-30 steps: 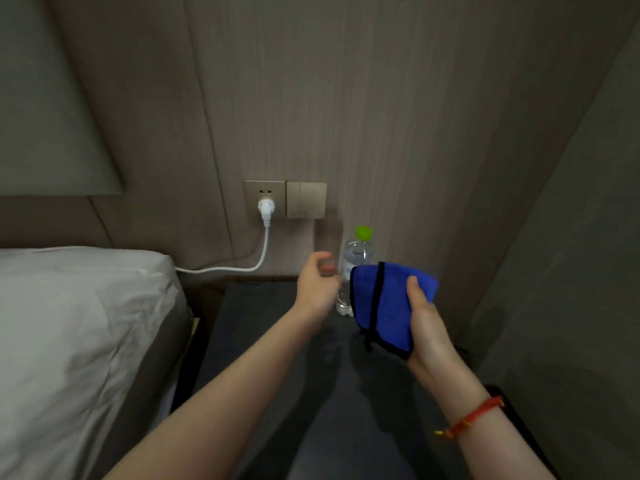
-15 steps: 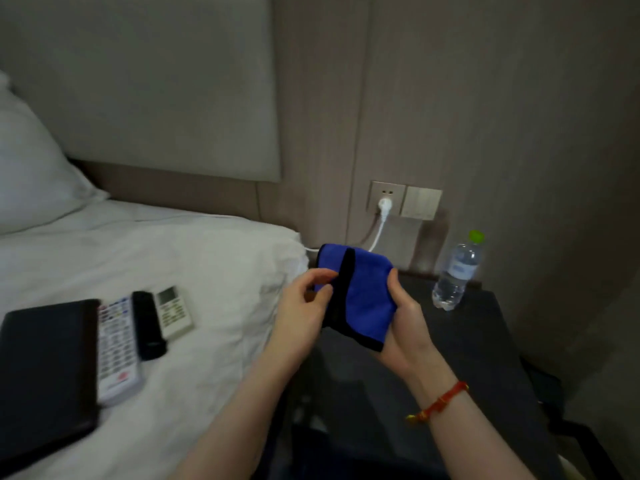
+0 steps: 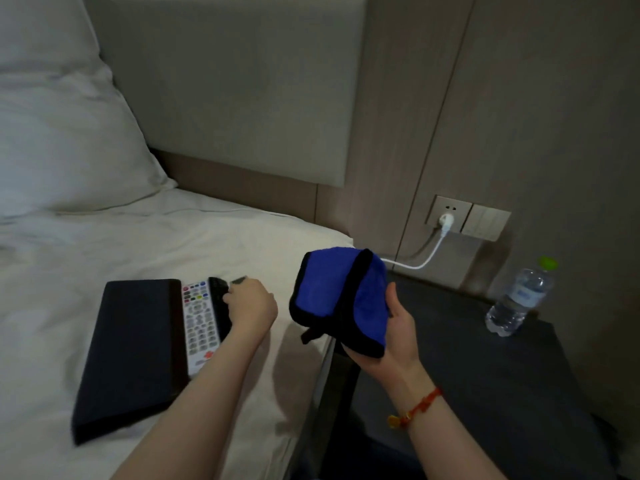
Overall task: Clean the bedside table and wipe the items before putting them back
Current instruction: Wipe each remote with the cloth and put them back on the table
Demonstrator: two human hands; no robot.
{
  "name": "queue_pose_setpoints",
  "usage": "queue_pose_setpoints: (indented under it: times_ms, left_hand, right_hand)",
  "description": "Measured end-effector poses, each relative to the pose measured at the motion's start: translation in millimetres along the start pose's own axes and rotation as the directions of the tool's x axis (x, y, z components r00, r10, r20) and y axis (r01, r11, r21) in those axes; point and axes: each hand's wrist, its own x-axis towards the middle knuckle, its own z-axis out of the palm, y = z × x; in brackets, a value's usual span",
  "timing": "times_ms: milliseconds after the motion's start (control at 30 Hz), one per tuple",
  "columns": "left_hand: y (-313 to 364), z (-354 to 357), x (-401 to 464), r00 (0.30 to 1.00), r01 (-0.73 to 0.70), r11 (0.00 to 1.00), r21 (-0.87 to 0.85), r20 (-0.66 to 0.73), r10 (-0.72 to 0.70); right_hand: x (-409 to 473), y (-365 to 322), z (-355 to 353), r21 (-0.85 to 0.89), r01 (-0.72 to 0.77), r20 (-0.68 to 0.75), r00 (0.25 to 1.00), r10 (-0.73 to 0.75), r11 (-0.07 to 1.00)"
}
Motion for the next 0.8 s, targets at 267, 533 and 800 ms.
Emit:
queue_pose_setpoints:
  times_ms: [267,533,800]
  left_hand:
    - [8.9,21.0,13.1,0.983,0.179,0.966,0.187,-0.007,-0.181]
    - [8.4,3.1,22.3,0.925,0.369,0.915,-0.162,0.159,-0.345]
    - [15.8,-45.9,-12.3,0.836,0.428,0.511,-0.745,0.541,0.089]
  right_hand:
    - [0.1,0.8,-1.4,0.132,0.061,-0.092,0.995,-0.049,0.989]
    - [-8.0,-2.6,0.3,0.058,0.094,-0.137,0.987,-0.085,0.994]
    - [-22.1,-22.0,-4.2,0.062,0.055,-0.122,0.991,-0.047,0.997]
